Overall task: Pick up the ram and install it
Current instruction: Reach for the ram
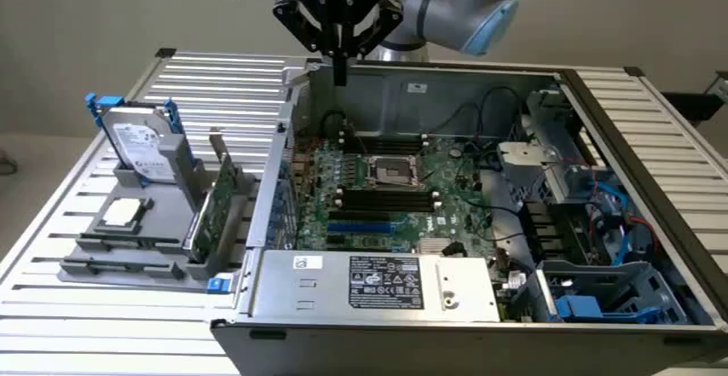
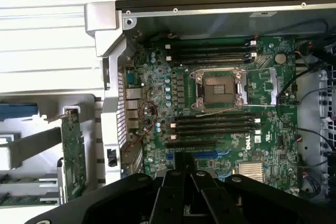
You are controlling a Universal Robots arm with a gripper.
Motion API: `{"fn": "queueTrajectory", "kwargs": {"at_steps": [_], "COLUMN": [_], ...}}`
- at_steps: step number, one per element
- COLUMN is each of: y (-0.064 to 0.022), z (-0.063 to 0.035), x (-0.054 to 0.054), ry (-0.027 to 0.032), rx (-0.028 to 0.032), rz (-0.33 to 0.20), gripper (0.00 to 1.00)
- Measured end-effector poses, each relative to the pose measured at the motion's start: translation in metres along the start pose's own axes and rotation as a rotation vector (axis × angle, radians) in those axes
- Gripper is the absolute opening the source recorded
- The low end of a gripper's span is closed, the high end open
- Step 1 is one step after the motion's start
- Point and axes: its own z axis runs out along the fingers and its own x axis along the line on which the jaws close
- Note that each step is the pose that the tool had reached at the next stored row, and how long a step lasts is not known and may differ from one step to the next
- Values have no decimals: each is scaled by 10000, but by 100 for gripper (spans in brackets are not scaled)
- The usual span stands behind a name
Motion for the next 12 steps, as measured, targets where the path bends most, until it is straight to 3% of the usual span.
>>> {"fn": "queueTrajectory", "kwargs": {"at_steps": [12], "y": [0], "z": [-1], "x": [0], "ry": [0], "rx": [0], "rz": [0], "gripper": [11]}}
